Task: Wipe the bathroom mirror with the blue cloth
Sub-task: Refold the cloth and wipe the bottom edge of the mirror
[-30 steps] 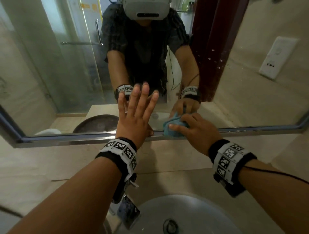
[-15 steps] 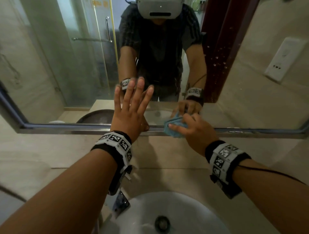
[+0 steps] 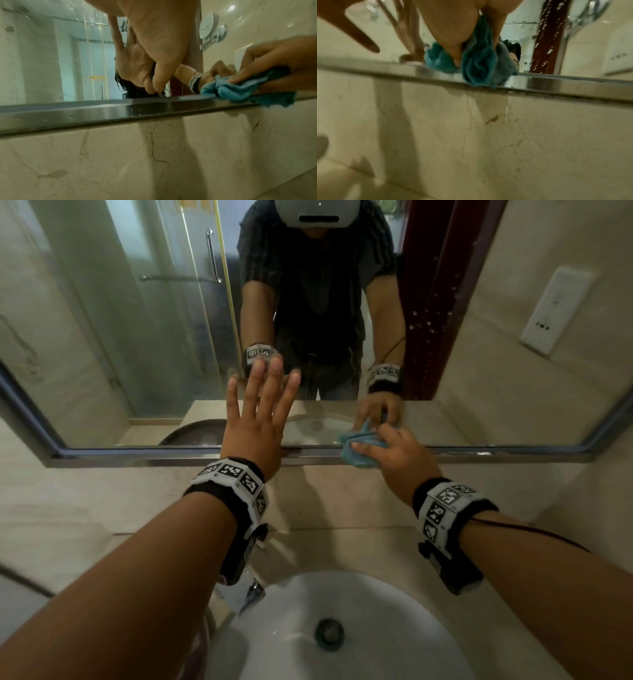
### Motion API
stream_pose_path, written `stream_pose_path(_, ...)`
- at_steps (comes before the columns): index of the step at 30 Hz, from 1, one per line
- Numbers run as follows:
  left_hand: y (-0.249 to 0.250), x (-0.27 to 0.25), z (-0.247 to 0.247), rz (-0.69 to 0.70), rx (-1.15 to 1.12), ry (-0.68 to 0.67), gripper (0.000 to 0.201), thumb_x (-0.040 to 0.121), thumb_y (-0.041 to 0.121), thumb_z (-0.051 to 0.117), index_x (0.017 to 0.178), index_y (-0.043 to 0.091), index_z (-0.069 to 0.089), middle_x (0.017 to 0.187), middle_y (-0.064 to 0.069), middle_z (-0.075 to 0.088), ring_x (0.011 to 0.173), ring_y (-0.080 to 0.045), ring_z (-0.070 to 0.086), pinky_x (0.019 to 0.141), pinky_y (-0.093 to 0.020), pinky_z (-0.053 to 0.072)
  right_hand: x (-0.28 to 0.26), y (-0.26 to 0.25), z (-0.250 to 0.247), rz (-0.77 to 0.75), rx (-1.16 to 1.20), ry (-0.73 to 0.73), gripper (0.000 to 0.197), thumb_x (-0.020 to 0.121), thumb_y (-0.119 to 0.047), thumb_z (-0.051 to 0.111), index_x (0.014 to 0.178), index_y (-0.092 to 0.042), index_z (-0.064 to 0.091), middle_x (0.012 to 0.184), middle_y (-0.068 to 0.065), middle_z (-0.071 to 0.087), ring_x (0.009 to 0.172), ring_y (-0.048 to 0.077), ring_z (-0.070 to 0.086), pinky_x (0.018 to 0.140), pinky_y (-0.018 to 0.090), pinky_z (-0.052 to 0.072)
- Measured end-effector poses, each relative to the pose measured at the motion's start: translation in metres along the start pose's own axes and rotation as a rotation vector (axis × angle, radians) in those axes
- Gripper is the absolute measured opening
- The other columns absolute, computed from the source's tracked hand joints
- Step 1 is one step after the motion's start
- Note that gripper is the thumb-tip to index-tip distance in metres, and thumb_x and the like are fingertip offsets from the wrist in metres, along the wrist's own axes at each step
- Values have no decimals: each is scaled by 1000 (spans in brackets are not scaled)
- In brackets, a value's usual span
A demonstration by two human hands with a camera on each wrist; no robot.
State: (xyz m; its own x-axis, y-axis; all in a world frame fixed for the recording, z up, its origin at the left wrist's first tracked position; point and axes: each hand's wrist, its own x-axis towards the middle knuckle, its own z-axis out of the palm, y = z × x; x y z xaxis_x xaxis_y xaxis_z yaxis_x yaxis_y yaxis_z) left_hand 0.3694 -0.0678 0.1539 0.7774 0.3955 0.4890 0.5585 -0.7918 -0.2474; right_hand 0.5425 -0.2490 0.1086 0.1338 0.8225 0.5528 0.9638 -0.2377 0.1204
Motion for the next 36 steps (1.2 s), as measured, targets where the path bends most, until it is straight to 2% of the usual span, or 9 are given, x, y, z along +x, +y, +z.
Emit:
stream_pose_path(3,0,-10,-33,27,-157,-196,105,82,30,64,147,26,-18,152,-7,-31,141,-27,-23,116,-51,-3,-1,-10,-31,185,275,-66,42,75,3,64,115,-11,62,96,18,56,78,36,55,68,45,51)
stream_pose_path(5,8,-18,-52,45,-284,-306,101,82,33,65,148,31,-12,154,-4,-25,143,-26,-16,116,-52,1,3,-16,-56,321,453,-118,34,80,-2,61,113,-12,55,105,12,54,89,28,52,77,33,41)
stream_pose_path(8,22,-29,-77,129,-438,-338,103,78,40,69,149,33,-5,157,-6,-11,145,-27,-2,115,-52,13,5,-30,-100,363,558,-152,22,84,-9,62,101,-18,53,106,4,55,92,19,50,73,24,32)
stream_pose_path(11,35,-39,-100,157,-712,-327,99,75,33,74,149,28,9,156,-10,7,142,-28,14,114,-46,21,-3,-40,-131,368,709,-152,19,88,-12,60,97,-27,52,99,0,60,88,18,55,74,28,41)
stream_pose_path(17,50,-45,-132,86,-1133,-382,28,85,14,67,110,17,54,114,-3,60,107,-19,56,94,-35,46,-26,-48,-164,419,946,-158,14,94,-9,52,97,-21,59,100,3,64,95,16,60,85,28,48)
stream_pose_path(20,49,-47,-141,27,-1196,-426,13,87,16,64,86,17,52,93,0,63,92,-20,62,85,-37,51,-30,-50,-174,468,914,-124,14,95,-9,51,100,-12,64,109,3,65,102,13,58,91,23,45)
stream_pose_path(25,41,-55,-147,-38,-1191,-450,18,85,23,67,77,24,51,89,-4,65,87,-23,62,81,-42,53,-39,-50,-188,459,811,-105,18,94,-10,53,99,-13,70,94,-3,69,90,9,61,81,18,47)
stream_pose_path(29,37,-60,-151,-71,-1190,-435,20,86,22,66,75,29,51,86,-8,65,77,-22,62,75,-43,55,-43,-48,-190,431,723,-63,19,90,-10,59,102,-16,72,95,-8,63,91,9,59,82,17,45)
stream_pose_path(36,17,-69,-149,-129,-1103,-392,8,95,21,52,89,16,54,87,-9,62,83,-27,61,71,-38,53,-49,-41,-206,498,567,-110,15,91,-12,56,93,-21,69,63,-16,57,58,-4,55,56,10,40)
